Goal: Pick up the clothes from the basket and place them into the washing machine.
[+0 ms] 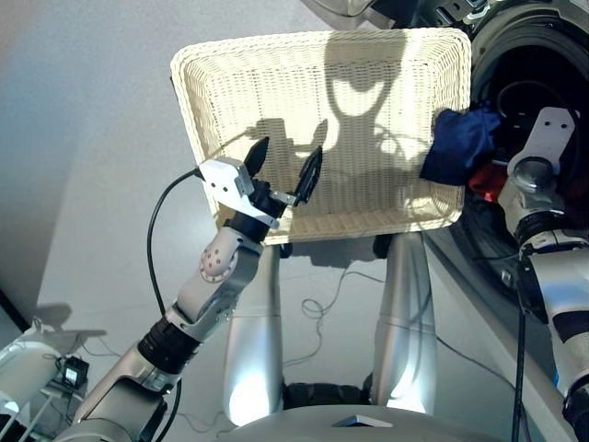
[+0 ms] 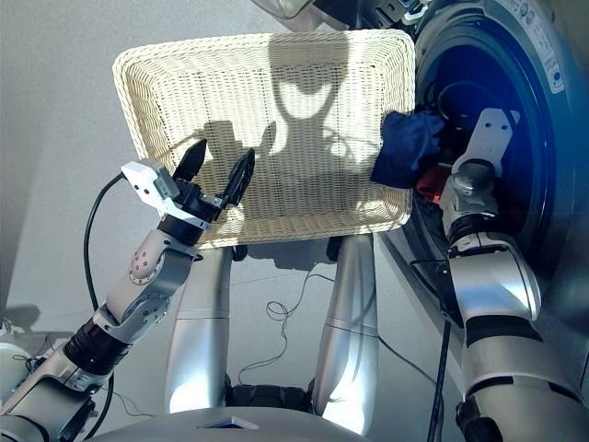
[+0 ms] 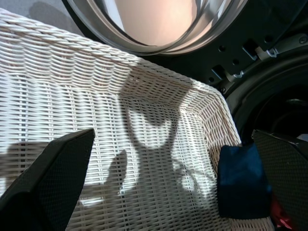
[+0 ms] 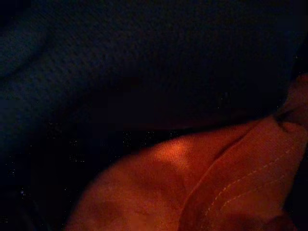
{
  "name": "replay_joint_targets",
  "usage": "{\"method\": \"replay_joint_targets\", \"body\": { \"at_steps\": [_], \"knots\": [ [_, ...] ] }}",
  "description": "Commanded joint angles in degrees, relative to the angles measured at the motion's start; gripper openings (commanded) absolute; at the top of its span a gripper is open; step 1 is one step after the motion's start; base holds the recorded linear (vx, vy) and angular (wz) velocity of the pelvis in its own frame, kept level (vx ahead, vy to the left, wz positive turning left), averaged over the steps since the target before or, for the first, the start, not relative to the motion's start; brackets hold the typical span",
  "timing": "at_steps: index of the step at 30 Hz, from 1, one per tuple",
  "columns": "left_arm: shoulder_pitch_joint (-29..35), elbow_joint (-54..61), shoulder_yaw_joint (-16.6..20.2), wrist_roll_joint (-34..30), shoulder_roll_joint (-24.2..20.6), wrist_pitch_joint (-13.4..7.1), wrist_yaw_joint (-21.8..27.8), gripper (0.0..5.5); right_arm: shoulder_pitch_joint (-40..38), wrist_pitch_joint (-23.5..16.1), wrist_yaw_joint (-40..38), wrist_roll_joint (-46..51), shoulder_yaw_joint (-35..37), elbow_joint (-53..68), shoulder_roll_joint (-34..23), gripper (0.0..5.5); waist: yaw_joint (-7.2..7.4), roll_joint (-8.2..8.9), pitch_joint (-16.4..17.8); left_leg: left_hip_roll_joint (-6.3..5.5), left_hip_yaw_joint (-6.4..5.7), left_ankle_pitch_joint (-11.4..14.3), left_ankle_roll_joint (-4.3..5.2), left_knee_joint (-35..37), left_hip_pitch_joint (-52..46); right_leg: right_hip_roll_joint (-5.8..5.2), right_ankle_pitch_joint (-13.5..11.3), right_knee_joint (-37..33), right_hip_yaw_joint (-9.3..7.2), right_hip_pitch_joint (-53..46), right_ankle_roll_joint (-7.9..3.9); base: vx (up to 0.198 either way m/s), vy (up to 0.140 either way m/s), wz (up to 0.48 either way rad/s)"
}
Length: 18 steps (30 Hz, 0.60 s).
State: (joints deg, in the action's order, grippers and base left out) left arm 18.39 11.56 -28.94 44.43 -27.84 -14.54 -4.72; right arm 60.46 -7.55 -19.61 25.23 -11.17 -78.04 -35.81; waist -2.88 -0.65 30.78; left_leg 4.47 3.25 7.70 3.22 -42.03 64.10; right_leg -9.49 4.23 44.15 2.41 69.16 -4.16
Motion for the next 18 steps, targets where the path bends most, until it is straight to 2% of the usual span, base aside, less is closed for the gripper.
{"method": "replay_joint_targets", "body": {
  "at_steps": [1, 5, 8, 11, 15, 18],
  "knots": [
    [-2.49, 8.64, 1.75, -0.07, 0.1, -1.36, 0.5, 5.5, -0.3, 0.0, -0.44, 1.67, -3.91, 0.87, -2.24, 5.5, 1.12, -1.8, -0.98, 2.11, 0.93, -0.24, 2.03, 0.31, -0.47, 0.09, 0.85, -2.9, -0.86, -3.49, -2.62, 0.0, 0.0, 0.0],
    [-3.62, 8.6, 3.12, -0.88, 0.23, -0.73, -0.5, 5.5, -3.02, -1.36, -1.62, 2.23, -4.48, 8.22, 1.92, 5.5, 2.15, -0.21, -0.98, 2.14, 1.1, -0.53, 2.0, 1.02, -0.74, 0.42, 0.51, -3.53, -0.83, -3.64, -2.59, 0.0, 0.0, 0.0],
    [-5.26, 8.96, 4.69, -0.76, -0.16, -0.51, -1.31, 5.5, -9.82, -3.4, -2.86, 2.68, -4.56, 20.83, 5.6, 5.5, 3.47, 1.19, -0.98, 2.23, 1.25, -0.61, 1.99, 1.09, -0.73, 0.56, 0.26, -3.82, -0.65, -3.58, -2.59, 0.0, 0.0, 0.0],
    [-6.23, 8.74, 5.24, -0.62, -0.37, -0.5, -2.07, 5.5, -20.23, -4.34, -3.96, 0.92, -3.53, 35.54, 8.47, 5.5, 4.58, 2.33, -0.98, 2.3, 1.45, -0.71, 1.88, 1.38, -1.05, 0.57, 0.15, -3.96, -0.34, -3.7, -2.69, 0.0, 0.0, 0.0],
    [-5.68, 7.18, 4.39, -0.57, 0.12, -0.03, -2.6, 5.5, -30.06, -4.43, -3.16, 2.39, -2.38, 43.86, 11.17, 5.5, 5.06, 2.67, -0.98, 2.31, 1.33, -0.77, 1.78, 1.51, -1.38, 0.42, 0.13, -4.26, -0.3, -4.12, -2.79, 0.0, 0.0, 0.0],
    [-4.87, 6.54, 3.69, -0.76, 0.6, 0.24, -2.84, 5.5, -32.97, -4.42, -3.16, 4.24, -2.03, 44.66, 12.71, 5.5, 4.95, 2.61, -0.98, 2.32, 1.29, -0.81, 1.69, 1.55, -1.46, 0.33, 0.1, -4.24, -0.38, -4.21, -2.79, 0.0, 0.0, 0.0]
  ]
}}
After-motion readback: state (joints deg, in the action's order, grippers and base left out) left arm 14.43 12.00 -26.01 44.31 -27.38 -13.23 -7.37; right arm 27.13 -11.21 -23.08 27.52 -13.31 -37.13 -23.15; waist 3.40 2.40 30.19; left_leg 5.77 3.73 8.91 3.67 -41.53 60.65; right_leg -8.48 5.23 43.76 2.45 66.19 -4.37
